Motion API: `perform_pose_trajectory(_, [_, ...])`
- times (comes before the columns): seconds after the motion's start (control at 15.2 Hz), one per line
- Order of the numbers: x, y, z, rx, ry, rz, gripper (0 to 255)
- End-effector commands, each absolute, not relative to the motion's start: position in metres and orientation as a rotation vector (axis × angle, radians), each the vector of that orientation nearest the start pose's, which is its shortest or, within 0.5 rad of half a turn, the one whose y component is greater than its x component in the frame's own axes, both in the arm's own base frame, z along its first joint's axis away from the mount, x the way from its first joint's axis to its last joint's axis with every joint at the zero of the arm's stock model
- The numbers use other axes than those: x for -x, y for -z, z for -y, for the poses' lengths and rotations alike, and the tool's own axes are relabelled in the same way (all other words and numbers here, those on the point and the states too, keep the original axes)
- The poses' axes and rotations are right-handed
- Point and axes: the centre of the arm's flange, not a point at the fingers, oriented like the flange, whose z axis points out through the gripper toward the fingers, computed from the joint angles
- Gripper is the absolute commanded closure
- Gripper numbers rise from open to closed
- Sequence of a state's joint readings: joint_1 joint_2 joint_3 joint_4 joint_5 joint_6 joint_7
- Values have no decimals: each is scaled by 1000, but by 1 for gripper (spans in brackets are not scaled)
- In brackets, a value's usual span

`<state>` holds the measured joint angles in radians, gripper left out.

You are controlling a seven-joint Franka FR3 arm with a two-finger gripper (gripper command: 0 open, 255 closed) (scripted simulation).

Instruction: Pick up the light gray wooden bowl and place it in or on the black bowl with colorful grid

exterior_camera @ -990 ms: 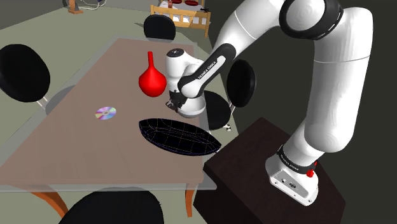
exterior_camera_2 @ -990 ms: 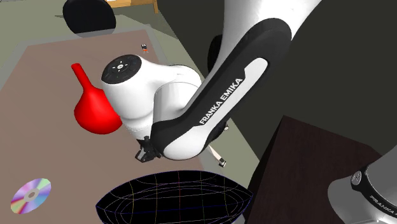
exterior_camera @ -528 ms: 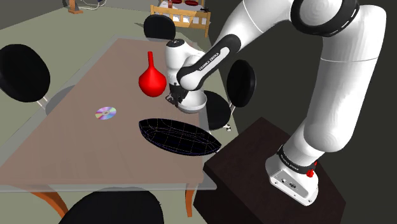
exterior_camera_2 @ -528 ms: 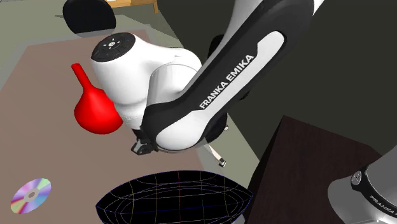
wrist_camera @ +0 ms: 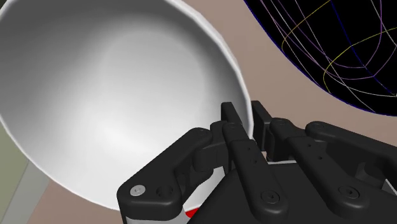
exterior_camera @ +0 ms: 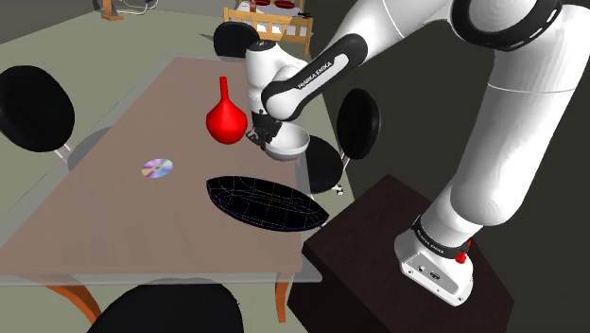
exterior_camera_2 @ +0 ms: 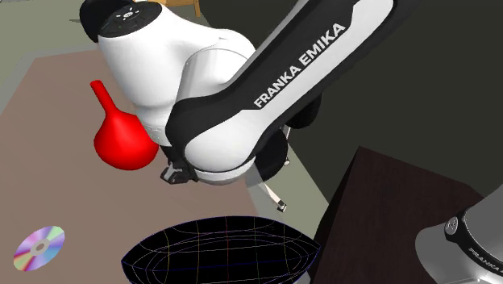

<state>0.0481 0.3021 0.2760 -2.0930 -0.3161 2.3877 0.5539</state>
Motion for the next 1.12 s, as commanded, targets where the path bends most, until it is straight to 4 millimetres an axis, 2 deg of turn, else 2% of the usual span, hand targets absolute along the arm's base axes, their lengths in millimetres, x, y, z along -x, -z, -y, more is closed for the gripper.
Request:
perform_pose_trajectory(0.0, [-554,-294,-180,3257,112,-19,255])
perform_pose_trajectory(0.53, [-554,-333,-180,3257,112,-19,255])
perform_pose_trajectory(1.06, [-491,-348,-264,3257,112,-19,255])
